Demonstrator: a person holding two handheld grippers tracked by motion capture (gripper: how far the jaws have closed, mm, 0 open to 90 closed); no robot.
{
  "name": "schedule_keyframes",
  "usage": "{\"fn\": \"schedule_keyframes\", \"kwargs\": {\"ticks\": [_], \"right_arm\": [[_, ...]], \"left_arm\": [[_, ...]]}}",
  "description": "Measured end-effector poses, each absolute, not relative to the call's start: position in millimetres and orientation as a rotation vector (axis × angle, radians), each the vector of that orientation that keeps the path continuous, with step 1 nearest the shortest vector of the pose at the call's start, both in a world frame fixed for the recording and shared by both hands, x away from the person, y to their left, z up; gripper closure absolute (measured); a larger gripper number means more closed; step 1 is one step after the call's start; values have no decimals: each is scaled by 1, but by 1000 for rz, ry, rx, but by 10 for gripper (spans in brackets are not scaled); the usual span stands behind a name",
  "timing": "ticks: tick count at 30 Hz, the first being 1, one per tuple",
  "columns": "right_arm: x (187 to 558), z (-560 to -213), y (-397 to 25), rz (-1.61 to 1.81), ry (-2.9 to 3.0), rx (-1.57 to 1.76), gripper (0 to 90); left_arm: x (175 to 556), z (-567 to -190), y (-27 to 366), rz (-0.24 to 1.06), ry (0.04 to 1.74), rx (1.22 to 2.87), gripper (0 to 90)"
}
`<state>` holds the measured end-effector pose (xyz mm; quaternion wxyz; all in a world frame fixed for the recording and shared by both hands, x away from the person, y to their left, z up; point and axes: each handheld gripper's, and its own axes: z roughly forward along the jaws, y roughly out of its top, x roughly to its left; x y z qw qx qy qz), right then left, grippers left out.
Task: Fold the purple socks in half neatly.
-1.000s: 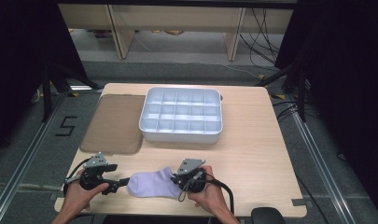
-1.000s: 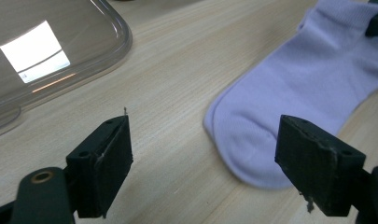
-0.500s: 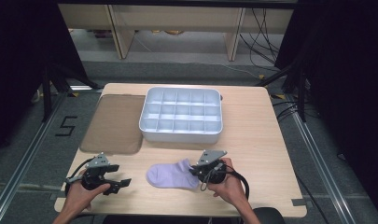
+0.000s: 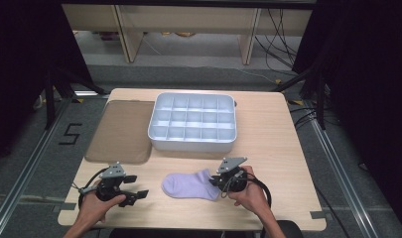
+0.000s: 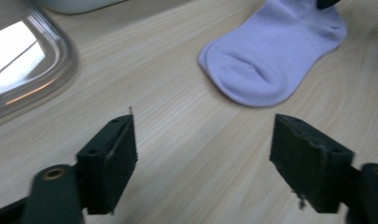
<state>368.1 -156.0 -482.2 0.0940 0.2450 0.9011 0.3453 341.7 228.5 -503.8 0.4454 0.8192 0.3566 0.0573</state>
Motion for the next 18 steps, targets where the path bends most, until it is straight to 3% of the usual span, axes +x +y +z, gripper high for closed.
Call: {"fn": "schedule_keyframes", "kwargs": {"ticks": [11,18], "right_arm": [[373,-489,-159,990,2691,763,827],[374,-492,-160,1009,2667,771,821]], "left_arm": [[367,-502,180,132,828,2030,402],[380,-507,162,142,827,2105,435]]}}
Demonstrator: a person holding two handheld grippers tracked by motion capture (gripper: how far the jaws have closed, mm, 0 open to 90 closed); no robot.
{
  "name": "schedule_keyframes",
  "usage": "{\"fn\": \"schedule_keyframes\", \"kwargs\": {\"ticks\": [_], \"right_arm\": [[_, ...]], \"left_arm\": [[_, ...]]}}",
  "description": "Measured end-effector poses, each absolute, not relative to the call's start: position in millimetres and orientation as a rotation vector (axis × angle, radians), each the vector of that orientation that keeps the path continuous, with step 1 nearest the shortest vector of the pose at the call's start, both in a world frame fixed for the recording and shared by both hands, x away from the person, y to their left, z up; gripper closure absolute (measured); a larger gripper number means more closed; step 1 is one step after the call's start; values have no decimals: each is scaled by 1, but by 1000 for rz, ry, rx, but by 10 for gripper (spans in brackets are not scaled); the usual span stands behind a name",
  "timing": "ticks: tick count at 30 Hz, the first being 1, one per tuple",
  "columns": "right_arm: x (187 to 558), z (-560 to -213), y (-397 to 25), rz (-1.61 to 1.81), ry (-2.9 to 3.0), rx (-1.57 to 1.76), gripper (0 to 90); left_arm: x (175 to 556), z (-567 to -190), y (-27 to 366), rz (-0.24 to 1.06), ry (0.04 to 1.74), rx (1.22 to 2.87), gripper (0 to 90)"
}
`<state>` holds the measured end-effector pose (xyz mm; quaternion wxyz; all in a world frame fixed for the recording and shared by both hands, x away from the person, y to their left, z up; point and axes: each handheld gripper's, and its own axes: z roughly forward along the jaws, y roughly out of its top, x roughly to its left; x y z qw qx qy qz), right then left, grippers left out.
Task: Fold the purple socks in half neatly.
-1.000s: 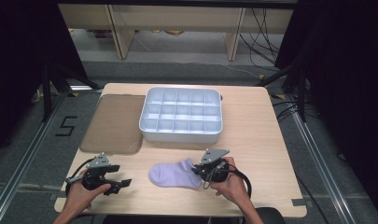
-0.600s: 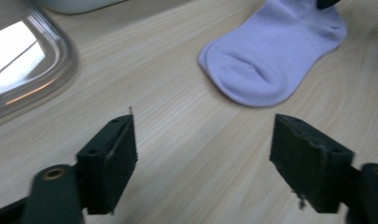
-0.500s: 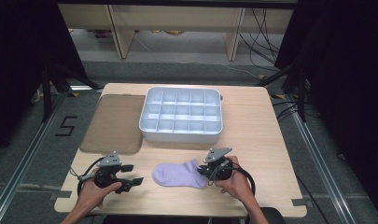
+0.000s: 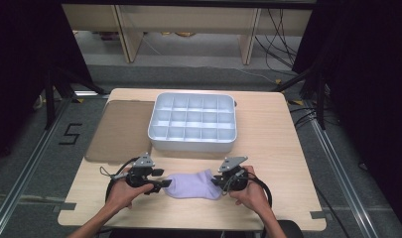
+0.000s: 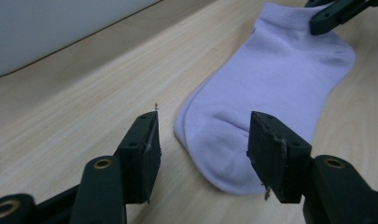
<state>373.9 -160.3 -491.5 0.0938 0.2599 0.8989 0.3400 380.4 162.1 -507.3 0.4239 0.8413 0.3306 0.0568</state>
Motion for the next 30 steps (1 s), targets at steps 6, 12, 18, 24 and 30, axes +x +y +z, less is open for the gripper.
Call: {"fn": "schedule_keyframes", "kwargs": {"ticks": [6,12,18,24,30], "right_arm": [[374,-492,-160,986,2666,813,814],[374,-490,-162,983,2677,814,788],[374,-489,-161,1032,2602,852,644],[366,-477,-154,1153,2552,846,745],[359,-485,-124,1126,2636,744,878]], "left_arm": [[383,-513,147,157,825,2167,499],[382,-514,144,163,756,2204,702],[378,-512,143,201,715,2183,829],[376,-501,144,201,706,2147,837],[371,-492,144,183,676,2159,839]]}}
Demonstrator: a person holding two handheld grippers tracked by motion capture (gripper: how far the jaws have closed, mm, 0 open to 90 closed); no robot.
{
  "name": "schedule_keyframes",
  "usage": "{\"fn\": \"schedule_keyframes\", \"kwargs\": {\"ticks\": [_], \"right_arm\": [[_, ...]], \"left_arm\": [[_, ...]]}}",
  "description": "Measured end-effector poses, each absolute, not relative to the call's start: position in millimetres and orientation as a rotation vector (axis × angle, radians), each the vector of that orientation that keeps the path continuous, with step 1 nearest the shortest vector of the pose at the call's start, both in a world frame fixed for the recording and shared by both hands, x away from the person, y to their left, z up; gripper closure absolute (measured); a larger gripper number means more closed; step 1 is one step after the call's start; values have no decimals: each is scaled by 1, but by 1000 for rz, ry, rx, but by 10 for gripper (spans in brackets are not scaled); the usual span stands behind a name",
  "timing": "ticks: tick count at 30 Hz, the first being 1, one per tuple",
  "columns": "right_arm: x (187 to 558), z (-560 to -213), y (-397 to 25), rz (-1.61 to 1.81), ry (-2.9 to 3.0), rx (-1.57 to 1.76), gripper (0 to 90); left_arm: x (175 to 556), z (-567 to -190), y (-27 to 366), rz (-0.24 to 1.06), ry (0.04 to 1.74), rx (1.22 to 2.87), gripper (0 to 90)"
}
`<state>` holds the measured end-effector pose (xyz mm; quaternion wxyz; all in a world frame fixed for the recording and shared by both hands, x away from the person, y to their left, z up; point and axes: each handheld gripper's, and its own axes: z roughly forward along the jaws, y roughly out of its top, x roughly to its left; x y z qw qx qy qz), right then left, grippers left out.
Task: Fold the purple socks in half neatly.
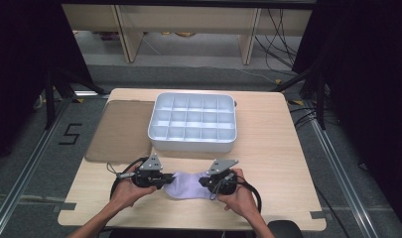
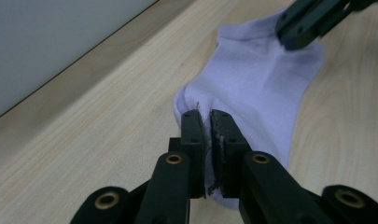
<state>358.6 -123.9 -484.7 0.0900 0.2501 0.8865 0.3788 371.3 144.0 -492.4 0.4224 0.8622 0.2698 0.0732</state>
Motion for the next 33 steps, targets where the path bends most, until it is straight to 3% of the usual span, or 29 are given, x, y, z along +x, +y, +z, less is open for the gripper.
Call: {"fn": "schedule_keyframes", "kwargs": {"ticks": [22,33], "right_arm": [[342,-503,-70,1073,2836,545,890],[373,-496,-72,1103,2697,692,897]], "left_arm": [[358,-464,162,142,694,2159,841],[361,-463,163,145,704,2190,840]]}}
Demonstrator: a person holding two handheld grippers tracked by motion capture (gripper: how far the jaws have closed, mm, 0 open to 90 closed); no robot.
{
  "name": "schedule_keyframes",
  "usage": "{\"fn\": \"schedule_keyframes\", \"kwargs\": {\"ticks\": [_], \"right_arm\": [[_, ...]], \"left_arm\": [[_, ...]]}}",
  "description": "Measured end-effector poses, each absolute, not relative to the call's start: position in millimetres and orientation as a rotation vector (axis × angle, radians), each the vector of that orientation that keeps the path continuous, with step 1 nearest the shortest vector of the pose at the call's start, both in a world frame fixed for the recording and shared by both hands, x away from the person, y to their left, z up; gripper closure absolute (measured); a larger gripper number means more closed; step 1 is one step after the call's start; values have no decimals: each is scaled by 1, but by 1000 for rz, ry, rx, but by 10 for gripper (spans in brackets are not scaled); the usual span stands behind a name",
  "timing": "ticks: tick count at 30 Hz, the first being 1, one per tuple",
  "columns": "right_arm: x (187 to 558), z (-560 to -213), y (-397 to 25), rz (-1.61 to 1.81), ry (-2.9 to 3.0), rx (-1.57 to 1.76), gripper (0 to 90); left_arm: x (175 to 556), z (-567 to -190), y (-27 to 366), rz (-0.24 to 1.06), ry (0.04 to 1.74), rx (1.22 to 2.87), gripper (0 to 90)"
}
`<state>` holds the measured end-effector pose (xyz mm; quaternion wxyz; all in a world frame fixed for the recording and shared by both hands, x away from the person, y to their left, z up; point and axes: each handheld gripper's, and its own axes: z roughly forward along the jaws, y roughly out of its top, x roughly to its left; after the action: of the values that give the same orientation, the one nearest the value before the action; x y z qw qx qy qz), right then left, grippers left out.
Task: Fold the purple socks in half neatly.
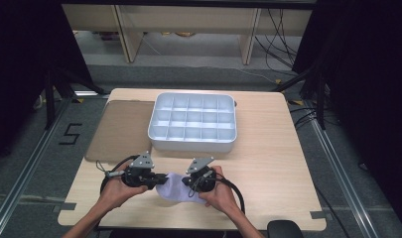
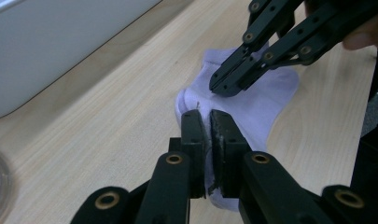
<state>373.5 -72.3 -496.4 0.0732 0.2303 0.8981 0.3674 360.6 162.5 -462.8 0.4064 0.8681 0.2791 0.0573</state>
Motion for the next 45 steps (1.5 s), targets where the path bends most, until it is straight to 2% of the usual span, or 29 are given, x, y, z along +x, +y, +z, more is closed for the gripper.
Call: {"fn": "schedule_keyframes", "kwargs": {"ticks": [15,22,27,37,45], "right_arm": [[370,-505,-45,1070,2775,654,898],[379,-487,-76,1123,2690,711,898],[380,-488,-95,1074,2711,744,891],[386,-503,-94,992,2791,739,891],[383,-495,-95,991,2767,729,884]], "left_arm": [[361,-452,166,139,669,2201,842],[362,-454,163,135,684,2194,842],[363,-453,158,132,688,2187,842],[367,-453,136,109,653,2194,861],[368,-460,119,100,634,2226,871]]}}
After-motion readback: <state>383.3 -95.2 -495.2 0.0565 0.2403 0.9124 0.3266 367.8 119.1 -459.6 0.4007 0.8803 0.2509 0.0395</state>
